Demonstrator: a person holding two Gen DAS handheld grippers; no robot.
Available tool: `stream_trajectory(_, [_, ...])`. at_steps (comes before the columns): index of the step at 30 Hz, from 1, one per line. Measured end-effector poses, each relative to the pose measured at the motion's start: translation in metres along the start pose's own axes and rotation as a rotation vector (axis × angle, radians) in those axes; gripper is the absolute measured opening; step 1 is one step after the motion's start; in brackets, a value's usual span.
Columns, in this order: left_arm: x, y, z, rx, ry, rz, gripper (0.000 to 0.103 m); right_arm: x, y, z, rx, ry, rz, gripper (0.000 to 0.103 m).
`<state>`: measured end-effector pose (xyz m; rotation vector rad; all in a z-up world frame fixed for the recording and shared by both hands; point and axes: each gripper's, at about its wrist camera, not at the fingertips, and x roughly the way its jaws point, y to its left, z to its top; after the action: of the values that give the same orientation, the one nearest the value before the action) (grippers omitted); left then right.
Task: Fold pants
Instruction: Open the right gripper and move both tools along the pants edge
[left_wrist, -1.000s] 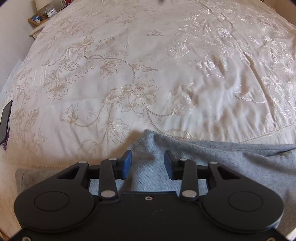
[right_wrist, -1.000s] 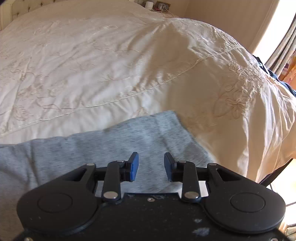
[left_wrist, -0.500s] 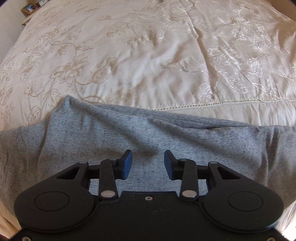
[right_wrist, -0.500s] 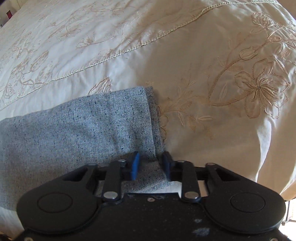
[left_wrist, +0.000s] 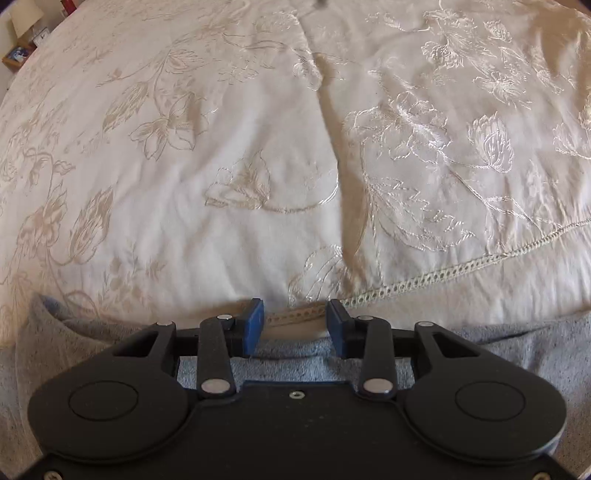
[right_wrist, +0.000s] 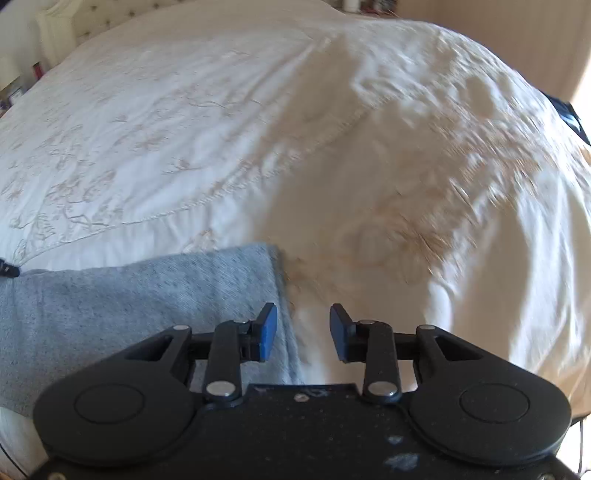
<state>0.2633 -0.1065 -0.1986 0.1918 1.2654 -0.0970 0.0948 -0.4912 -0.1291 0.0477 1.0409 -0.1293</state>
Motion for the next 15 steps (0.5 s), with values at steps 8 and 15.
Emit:
stream_trajectory(8, [-0.047,0.045,0.001,-0.143,-0.057,-0.015,0.046,0.068,0.033,0.046,-0.305,0.041,0.054,0.038])
stream_trajectory(15, [-0.056,0.092,-0.037,-0.247,0.005,0.041,0.045,0.084,0.052,0.043,-0.724,0.126,0.233,0.038])
